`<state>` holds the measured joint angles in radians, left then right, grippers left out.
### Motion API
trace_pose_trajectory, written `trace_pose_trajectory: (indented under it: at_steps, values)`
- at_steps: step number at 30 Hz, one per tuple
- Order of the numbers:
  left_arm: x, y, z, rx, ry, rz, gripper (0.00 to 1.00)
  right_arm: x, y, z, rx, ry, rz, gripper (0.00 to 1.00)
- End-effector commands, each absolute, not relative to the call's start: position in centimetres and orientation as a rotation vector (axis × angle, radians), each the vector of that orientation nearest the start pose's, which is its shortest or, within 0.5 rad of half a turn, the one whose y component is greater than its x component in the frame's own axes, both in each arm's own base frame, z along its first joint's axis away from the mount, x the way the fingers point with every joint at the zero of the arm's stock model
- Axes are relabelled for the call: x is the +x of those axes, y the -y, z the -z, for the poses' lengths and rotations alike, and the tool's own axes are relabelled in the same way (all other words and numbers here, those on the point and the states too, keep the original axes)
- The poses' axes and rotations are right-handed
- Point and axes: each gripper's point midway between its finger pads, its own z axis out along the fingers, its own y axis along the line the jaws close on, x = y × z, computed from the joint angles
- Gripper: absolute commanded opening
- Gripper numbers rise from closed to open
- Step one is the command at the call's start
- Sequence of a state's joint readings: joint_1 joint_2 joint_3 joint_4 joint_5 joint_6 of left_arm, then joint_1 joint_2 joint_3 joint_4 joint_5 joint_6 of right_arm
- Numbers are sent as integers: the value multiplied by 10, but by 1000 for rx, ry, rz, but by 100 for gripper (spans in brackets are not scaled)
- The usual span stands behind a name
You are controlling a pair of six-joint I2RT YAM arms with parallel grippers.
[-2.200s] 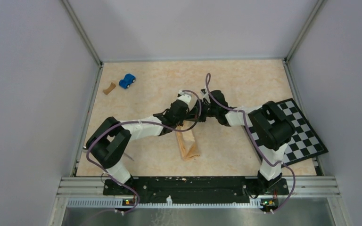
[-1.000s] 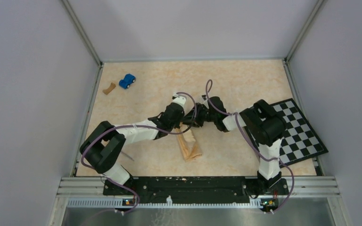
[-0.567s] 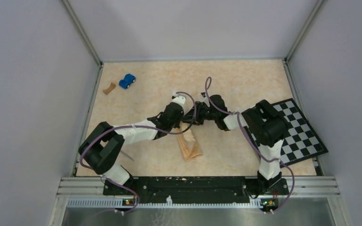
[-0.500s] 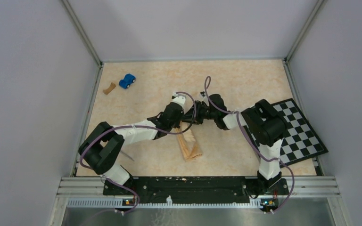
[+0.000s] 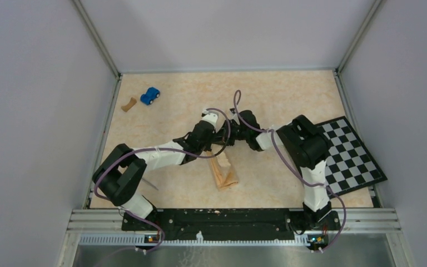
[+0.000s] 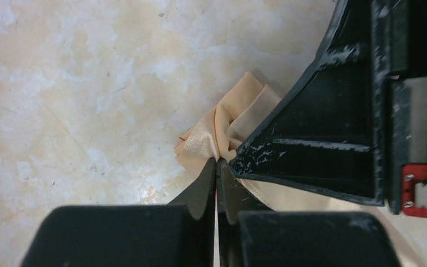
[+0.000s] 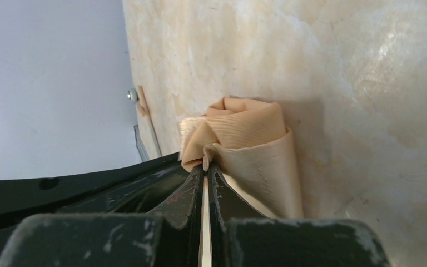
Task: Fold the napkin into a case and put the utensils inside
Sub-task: Stuff the top corner of the smaller-rectangle-folded napkin at the center of the board.
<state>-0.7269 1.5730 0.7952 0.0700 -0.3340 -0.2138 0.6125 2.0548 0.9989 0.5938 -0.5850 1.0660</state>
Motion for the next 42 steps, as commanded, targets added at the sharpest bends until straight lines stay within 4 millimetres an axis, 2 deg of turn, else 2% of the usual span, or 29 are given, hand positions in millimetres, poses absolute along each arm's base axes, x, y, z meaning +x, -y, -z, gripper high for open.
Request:
trace_pose_trajectory:
  at_steps: [1, 5, 8, 11, 15, 21, 23, 29, 33, 39, 42]
  values:
    - [337, 243, -91, 341, -2101, 239, 0, 319, -400, -47, 60, -2367, -1539, 0]
    - [335, 248, -87, 339, -2115, 268, 0, 329, -410, -39, 33, -2366, -1528, 0]
    - [335, 243, -81, 316, -2130, 252, 0, 333, -416, -42, -3, -2367, -1550, 7]
    - [333, 237, -77, 306, -2143, 230, 0, 325, -404, -63, -40, -2343, -1543, 17]
    - [331, 230, -76, 298, -2139, 220, 0, 313, -380, -80, -46, -2313, -1569, 28]
    - [330, 228, -77, 298, -2138, 220, 0, 305, -368, -84, -75, -2307, -1554, 34]
    - [330, 229, -79, 296, -2137, 232, 0, 307, -368, -84, -71, -2303, -1553, 34]
    - [329, 230, -80, 304, -2137, 231, 0, 322, -379, -79, -48, -2290, -1573, 18]
    - [329, 231, -82, 307, -2134, 239, 0, 330, -387, -75, -45, -2294, -1576, 16]
    - [329, 235, -83, 316, -2131, 262, 0, 339, -401, -57, -17, -2323, -1547, 11]
    - [330, 239, -80, 314, -2140, 281, 0, 345, -415, -44, 13, -2333, -1522, 9]
